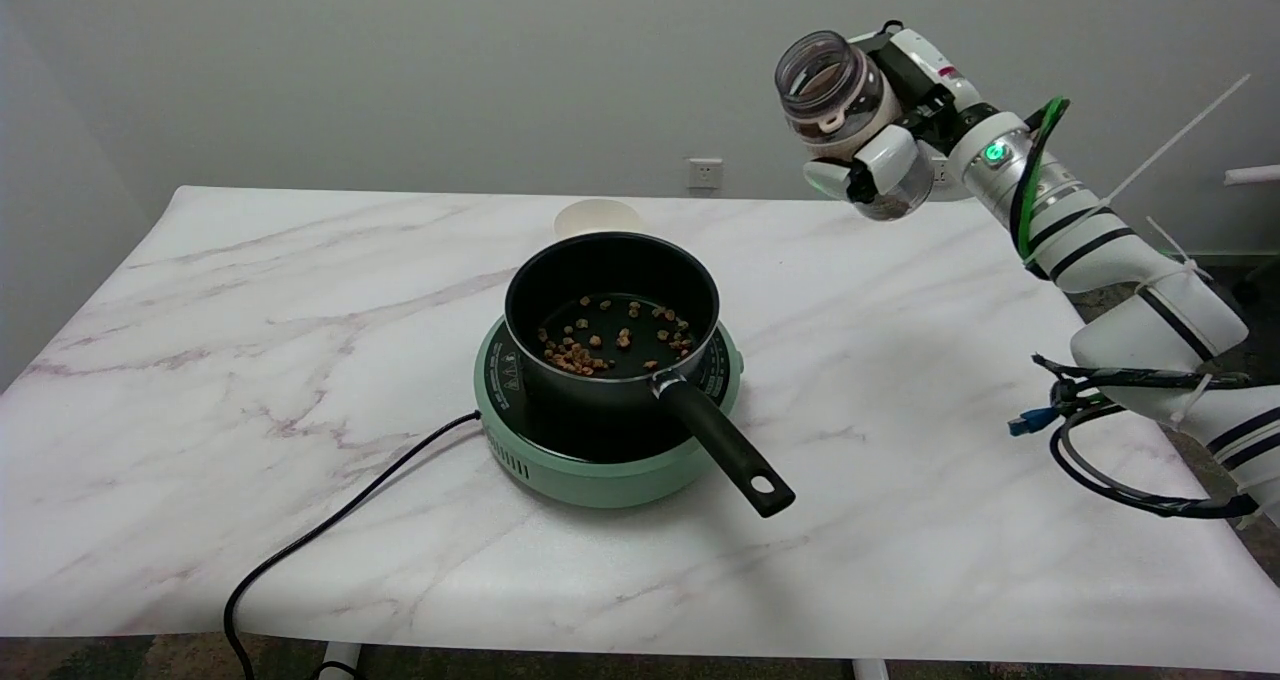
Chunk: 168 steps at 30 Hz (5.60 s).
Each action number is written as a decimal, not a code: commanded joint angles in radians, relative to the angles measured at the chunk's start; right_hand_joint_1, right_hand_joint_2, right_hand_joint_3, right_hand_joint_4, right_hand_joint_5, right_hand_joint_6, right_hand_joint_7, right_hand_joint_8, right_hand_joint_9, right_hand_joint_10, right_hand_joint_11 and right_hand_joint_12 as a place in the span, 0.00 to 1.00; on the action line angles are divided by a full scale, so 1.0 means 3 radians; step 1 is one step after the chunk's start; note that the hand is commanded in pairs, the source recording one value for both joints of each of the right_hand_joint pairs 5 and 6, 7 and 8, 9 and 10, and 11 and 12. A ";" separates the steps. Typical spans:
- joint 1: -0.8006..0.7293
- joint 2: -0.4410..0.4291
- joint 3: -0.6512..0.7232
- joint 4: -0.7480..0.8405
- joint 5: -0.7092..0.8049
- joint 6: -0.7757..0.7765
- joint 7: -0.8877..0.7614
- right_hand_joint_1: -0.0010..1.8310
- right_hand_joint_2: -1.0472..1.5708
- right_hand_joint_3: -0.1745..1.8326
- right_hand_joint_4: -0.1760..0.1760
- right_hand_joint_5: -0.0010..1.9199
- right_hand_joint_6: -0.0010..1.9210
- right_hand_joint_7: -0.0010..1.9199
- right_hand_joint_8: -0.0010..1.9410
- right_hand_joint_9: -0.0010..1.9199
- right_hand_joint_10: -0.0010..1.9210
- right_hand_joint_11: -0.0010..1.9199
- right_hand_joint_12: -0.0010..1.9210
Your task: Place the bottle onto the table.
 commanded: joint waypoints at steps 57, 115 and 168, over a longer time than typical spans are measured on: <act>-0.0319 -0.0113 -0.0299 -0.1880 0.2295 0.1222 0.0003 0.82 0.43 0.80 0.50 0.70 0.70 0.68 0.67 0.64 0.64 0.56 0.56; 0.0325 -0.0635 -0.0553 -0.3135 0.2558 0.1936 -0.0338 0.83 0.54 0.65 0.50 0.75 0.75 0.70 0.69 0.67 0.67 0.59 0.59; -0.0115 -0.0530 -0.0477 -0.3122 0.2567 0.2544 -0.0297 0.68 0.00 0.71 0.50 0.18 0.18 0.49 0.48 0.36 0.36 0.39 0.39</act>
